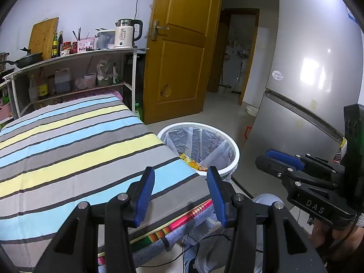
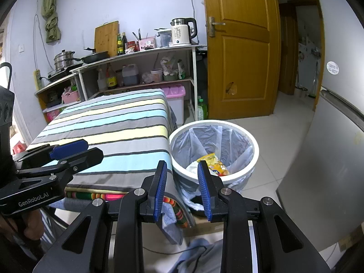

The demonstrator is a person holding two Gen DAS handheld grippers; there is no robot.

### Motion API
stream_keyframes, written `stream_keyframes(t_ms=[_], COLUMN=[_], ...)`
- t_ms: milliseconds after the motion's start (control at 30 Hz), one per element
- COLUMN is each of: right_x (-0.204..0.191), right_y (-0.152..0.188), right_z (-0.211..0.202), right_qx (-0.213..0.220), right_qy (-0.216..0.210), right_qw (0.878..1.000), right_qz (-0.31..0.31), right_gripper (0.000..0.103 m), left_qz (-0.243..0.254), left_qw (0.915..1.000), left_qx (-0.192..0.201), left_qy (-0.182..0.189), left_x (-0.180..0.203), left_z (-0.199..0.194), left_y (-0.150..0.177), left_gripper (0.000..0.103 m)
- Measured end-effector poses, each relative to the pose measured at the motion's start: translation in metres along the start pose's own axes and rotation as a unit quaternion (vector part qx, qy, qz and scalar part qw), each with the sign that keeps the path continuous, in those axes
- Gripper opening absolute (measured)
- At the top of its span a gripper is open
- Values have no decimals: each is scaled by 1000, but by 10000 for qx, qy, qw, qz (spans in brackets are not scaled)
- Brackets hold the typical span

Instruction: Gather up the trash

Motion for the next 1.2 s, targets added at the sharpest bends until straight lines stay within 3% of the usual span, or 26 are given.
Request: stream_keyframes(t_ms=[1200], right_x=[0], right_y=[4], right_z=[0], right_qx=[-33], right_qy=[2], right_qw=[10000], right_qz=[20], right_gripper=[29], left_qz=[-1], left_qw=[10000], left_qx=[24], left_qy=[-44], left_x=[-4], left_z=[-1], left_y=[1], left_gripper=[50])
Point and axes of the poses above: each gripper's, at about its wrist camera, not at the fingertips, and z roughly the way its jaws point, x to its right, y to its underside, the point moved 9 cm from there along z, roughly the way its jaws point, and after that the axes turned 15 degrees about x, right-handed, at the moved point
